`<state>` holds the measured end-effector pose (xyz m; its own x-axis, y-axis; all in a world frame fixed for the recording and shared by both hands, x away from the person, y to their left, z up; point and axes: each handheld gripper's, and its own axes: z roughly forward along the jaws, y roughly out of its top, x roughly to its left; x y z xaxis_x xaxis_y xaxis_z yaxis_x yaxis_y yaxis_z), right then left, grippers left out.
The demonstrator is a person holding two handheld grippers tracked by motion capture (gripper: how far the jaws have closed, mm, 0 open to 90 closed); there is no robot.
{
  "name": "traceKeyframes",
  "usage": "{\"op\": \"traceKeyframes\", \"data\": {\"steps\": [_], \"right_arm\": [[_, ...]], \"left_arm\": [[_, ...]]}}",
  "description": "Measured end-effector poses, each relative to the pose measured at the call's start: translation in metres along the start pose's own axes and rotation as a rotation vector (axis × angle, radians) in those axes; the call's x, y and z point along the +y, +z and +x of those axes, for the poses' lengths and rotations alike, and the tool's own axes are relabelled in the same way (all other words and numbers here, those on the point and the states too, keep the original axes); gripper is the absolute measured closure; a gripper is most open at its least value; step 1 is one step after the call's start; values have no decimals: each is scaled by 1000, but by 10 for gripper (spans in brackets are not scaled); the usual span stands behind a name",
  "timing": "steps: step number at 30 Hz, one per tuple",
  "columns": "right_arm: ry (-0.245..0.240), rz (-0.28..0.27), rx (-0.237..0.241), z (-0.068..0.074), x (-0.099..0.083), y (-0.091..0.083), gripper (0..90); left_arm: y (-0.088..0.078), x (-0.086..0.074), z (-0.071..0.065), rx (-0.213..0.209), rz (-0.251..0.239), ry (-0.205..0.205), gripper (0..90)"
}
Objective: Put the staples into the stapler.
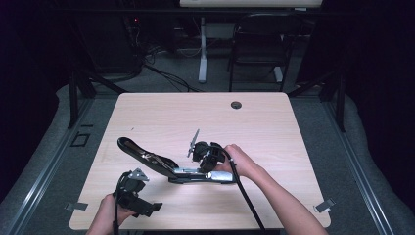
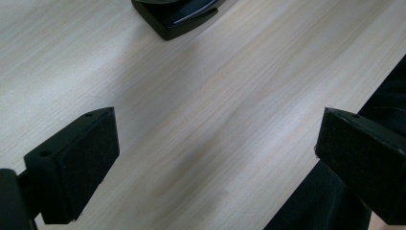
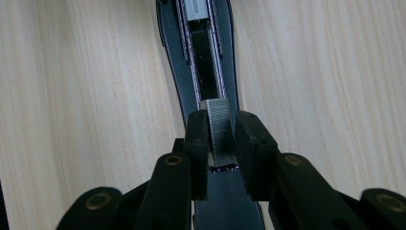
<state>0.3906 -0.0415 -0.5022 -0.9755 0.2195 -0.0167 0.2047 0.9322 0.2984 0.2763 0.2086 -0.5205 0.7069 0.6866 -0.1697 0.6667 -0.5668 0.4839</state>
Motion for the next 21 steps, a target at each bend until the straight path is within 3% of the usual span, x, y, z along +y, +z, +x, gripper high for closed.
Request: {"op": "traceKeyframes", "data": {"steps": [2,7,11,15,21], "right_arm": [[-6,0,-13,2,0,0,755],[-73,16,-83,12,3,2,753],[-87,21,-88,13,4,2,755],[-75,15,-61,9,3,2,751],[-26,-4,28,-5,0,2,736]], "left_arm": [[0,0,0,0,0,1,16],[0,0,0,0,0,0,16],[0,0,0,2,1,0,16],[0,0,0,0,2,0,17],[0,0,0,-1,3,1,17]]}}
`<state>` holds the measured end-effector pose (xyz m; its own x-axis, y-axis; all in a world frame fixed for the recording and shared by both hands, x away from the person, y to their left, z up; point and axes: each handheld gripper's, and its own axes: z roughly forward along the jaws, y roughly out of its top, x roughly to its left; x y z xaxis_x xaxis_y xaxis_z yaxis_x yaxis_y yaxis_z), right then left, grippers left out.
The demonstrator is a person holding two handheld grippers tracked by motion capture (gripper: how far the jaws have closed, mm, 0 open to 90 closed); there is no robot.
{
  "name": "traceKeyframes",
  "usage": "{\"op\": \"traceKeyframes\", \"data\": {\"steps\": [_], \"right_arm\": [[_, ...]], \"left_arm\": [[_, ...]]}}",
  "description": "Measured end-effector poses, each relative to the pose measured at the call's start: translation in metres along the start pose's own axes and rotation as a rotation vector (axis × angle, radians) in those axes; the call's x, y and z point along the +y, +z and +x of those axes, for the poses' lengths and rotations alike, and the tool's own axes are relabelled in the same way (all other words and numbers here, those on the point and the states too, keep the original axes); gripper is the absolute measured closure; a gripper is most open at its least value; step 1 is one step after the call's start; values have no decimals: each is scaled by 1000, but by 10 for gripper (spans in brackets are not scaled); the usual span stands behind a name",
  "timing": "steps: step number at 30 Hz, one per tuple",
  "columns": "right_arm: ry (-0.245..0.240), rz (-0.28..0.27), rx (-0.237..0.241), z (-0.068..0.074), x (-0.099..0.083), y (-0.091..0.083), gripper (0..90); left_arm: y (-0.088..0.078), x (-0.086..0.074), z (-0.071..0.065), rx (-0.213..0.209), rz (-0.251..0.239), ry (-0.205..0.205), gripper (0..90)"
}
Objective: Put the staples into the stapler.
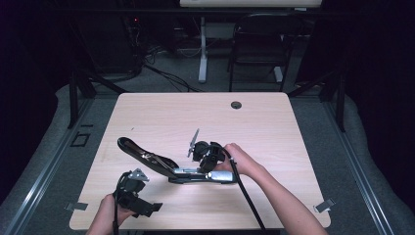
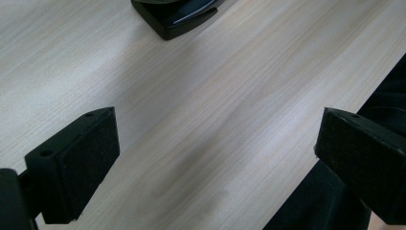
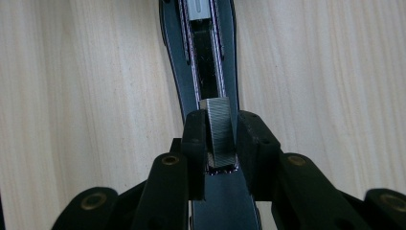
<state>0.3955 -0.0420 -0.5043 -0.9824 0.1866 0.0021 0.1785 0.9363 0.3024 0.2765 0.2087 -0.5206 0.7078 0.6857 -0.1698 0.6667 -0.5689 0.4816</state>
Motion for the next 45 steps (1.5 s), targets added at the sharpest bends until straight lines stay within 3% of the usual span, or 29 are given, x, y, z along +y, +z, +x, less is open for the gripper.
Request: {"op": "traceKeyframes", "data": {"steps": [5,16,33,38,45], "right_arm": [[-5,42,12,-1,1,7,711],[12,17,9,0,-1,2,722],[-34,32,-47,7,-1,2,721],[-24,4,-37,6,-3,-1,724],[-29,6,-42,7,-5,0,724]], "left_arm": [[0,0,0,1,1,3,22],[0,0,0,4,-1,0,23],[-3,0,1,19,-23,-16,24],[-2,0,1,19,-24,-20,23],[-3,0,1,22,-23,-21,23]]}}
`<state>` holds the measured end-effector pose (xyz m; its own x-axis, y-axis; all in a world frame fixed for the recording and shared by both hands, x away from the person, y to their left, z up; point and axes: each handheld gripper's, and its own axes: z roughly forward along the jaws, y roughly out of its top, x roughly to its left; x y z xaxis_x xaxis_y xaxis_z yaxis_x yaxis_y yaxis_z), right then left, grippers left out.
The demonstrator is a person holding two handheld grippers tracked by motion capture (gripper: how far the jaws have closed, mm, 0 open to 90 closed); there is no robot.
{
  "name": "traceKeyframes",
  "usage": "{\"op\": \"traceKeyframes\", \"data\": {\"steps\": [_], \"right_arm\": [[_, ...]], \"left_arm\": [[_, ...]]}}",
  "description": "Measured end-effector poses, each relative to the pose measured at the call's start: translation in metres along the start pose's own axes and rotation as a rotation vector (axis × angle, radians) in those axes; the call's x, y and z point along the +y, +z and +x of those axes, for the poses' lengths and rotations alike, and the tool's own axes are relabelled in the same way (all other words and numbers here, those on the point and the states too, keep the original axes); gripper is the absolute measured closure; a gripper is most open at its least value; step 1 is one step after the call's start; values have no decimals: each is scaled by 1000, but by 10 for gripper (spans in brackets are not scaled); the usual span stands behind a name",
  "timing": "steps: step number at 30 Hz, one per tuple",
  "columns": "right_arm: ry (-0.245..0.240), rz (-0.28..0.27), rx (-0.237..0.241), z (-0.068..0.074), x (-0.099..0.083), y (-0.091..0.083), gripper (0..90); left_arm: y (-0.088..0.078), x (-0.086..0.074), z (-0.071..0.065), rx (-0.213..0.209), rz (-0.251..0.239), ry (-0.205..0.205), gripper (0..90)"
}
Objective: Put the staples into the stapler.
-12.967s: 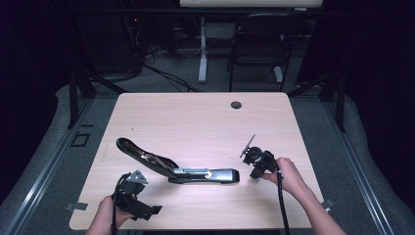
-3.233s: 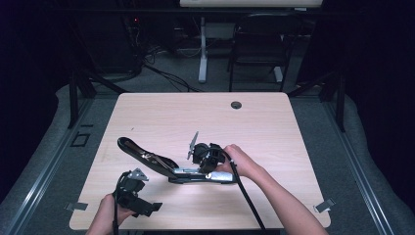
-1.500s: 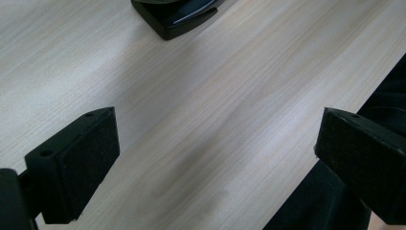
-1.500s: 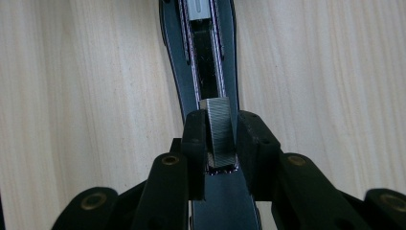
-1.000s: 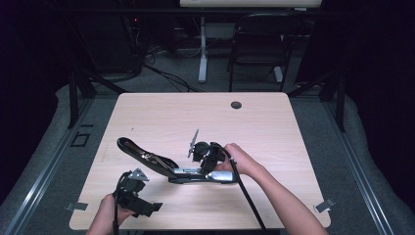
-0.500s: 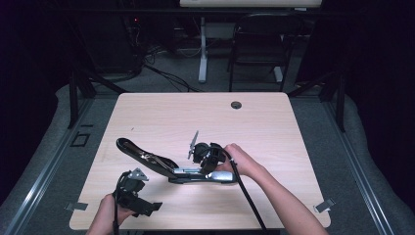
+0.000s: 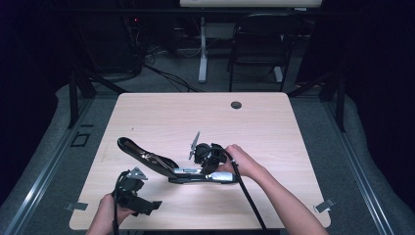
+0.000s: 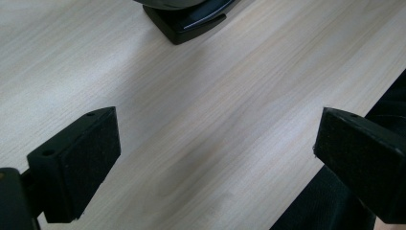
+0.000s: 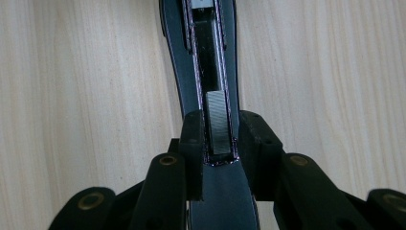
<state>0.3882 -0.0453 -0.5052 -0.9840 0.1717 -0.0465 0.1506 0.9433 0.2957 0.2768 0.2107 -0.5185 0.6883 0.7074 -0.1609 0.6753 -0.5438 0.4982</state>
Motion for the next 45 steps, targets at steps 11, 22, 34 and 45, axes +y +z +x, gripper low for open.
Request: {"op": "traceKeyframes", "data": {"steps": [11,22,34,45], "right_arm": [[57,-53,15,-7,-8,-8,704],[182,-137,-26,-8,-33,-25,492],[346,-201,-87,-8,-78,-37,287],[372,-218,-150,7,-85,-46,297]], "left_arm": [[-4,0,3,25,-29,-36,36],[-13,-1,11,90,-56,-81,177],[-28,-7,31,160,-147,-208,506],[-42,-6,43,222,-329,-273,754]]}}
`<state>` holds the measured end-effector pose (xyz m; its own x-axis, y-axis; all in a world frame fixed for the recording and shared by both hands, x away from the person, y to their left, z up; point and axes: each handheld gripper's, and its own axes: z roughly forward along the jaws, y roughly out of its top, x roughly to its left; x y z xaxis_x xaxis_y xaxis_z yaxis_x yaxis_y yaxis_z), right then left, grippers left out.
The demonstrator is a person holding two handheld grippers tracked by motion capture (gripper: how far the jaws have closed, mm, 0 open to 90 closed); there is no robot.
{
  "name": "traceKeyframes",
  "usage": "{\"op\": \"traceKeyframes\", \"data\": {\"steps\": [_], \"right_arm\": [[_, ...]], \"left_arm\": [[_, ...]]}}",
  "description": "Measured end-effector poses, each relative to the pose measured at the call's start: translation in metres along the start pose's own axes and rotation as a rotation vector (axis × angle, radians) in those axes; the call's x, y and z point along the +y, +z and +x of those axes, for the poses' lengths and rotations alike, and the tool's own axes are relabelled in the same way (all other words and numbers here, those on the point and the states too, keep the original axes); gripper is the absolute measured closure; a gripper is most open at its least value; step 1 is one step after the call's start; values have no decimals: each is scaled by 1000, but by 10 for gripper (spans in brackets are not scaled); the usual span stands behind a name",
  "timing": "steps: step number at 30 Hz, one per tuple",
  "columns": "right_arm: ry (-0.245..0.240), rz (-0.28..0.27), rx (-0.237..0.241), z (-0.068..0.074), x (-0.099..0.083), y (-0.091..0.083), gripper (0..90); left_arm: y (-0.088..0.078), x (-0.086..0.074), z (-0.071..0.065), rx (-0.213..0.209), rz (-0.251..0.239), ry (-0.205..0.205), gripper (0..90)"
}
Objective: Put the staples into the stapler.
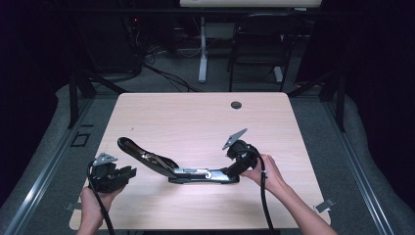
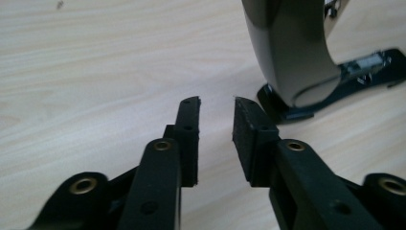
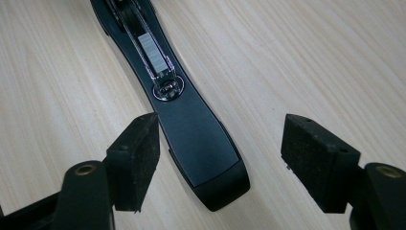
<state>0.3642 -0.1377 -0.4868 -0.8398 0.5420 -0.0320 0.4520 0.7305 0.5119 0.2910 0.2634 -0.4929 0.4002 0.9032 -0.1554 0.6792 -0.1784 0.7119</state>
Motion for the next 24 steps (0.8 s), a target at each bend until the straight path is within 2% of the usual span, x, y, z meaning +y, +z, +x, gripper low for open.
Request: {"op": "traceKeyframes", "data": {"steps": [4,5,8,11,12,13,16,20,24], "right_arm": [[1,-11,-19,5,1,-2,327],[-13,52,-19,4,3,-6,340],[-11,35,-16,6,4,-4,385],[-19,15,-33,9,6,-2,426],[-22,0,-69,11,7,-1,446],[-16,-10,-68,12,8,-1,473],[-23,-22,-74,16,12,-3,516],[-40,-21,-80,19,15,-4,519],[-37,-23,-88,19,16,-4,523]], "left_arm": [[-3,4,2,25,-78,-18,828],[-4,5,3,28,-106,-28,839],[-5,8,6,34,-141,-33,846],[-4,9,10,25,-176,-63,846],[-4,10,11,21,-182,-68,849],[-4,11,12,8,-186,-70,850],[-4,13,12,7,-207,-72,859],[-2,16,8,-9,-220,-57,864],[-1,19,4,-13,-224,-41,873]]}}
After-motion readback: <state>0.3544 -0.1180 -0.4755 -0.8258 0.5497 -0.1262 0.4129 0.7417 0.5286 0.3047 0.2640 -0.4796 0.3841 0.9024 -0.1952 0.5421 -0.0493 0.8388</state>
